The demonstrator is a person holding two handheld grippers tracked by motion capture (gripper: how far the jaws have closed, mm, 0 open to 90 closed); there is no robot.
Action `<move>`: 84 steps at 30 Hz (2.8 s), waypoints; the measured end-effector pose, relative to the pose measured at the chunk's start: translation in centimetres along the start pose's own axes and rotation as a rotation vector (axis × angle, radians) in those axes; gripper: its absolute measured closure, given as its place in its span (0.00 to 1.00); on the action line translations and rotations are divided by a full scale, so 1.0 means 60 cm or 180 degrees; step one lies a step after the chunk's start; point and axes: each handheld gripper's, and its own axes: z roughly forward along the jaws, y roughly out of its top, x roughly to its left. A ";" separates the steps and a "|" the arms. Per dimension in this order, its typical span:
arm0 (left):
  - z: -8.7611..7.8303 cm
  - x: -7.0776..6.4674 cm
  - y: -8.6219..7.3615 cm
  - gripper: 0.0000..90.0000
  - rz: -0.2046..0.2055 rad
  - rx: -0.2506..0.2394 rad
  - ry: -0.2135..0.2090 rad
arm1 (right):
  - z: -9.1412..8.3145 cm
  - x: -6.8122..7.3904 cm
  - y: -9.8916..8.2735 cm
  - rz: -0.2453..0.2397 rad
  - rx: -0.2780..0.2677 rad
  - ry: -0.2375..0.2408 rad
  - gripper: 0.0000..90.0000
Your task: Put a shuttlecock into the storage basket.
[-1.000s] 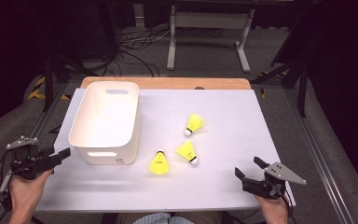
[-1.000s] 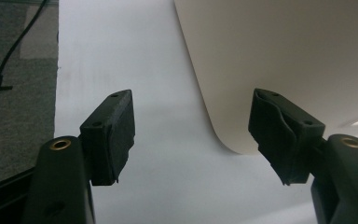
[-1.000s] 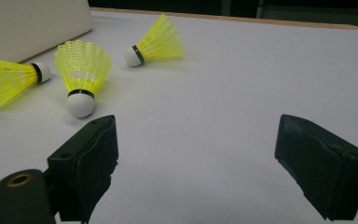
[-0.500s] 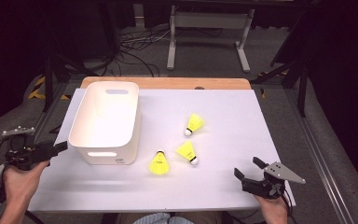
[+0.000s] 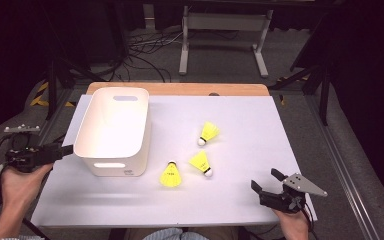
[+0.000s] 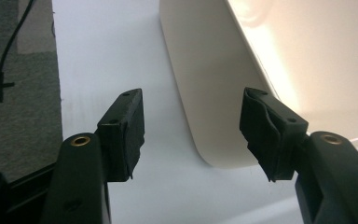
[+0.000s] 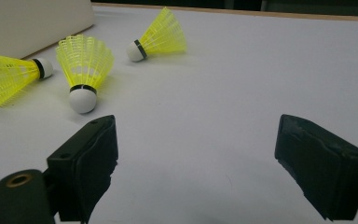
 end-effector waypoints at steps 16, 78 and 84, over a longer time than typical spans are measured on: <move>-0.022 -0.018 0.044 0.50 0.0099 -0.0036 -0.0071 | 0.001 0.000 -0.001 0.0014 0.0030 0.0005 0.15; 0.052 -0.182 0.109 0.44 0.0672 0.0215 -0.0673 | 0.002 0.001 -0.001 -0.0012 0.0033 0.0021 0.16; 0.059 -0.196 0.112 0.45 0.0706 0.0216 -0.0700 | 0.003 0.001 -0.001 -0.0008 0.0040 0.0023 0.16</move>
